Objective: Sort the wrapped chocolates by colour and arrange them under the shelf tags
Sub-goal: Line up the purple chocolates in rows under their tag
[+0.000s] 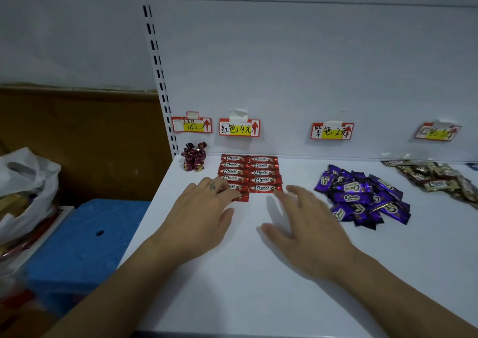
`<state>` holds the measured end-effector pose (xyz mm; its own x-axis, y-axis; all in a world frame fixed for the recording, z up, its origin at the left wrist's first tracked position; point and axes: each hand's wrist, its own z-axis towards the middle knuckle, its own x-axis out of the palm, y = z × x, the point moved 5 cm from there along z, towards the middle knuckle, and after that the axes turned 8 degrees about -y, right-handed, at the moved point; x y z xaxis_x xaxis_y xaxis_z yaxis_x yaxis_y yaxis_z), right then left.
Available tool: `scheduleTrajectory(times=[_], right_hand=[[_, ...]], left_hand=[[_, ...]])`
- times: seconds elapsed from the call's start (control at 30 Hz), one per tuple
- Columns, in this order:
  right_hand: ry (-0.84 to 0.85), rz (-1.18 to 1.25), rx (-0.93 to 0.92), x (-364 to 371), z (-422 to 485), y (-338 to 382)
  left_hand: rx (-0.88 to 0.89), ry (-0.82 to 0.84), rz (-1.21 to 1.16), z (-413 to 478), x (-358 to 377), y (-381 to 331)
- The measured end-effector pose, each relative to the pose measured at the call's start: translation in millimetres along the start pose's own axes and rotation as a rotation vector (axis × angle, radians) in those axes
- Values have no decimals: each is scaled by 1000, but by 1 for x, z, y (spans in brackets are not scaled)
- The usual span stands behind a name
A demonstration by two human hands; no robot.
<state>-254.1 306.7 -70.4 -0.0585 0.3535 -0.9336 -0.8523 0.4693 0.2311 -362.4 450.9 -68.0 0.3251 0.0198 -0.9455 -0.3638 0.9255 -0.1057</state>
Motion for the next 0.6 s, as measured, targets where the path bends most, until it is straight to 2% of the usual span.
scheduleTrajectory(times=[0.1, 0.27, 0.47, 0.6], right_hand=[[-277, -59, -50, -24, 15, -15], [-66, -147, -36, -34, 25, -38], [20, -269, 140, -72, 28, -115], [75, -165, 132, -90, 40, -148]], left_hand=[[38, -56, -17, 8, -9, -14], [170, -142, -36, 32, -22, -61], [193, -3, -134, 64, -2, -114], [144, 54, -187, 98, 16, -136]])
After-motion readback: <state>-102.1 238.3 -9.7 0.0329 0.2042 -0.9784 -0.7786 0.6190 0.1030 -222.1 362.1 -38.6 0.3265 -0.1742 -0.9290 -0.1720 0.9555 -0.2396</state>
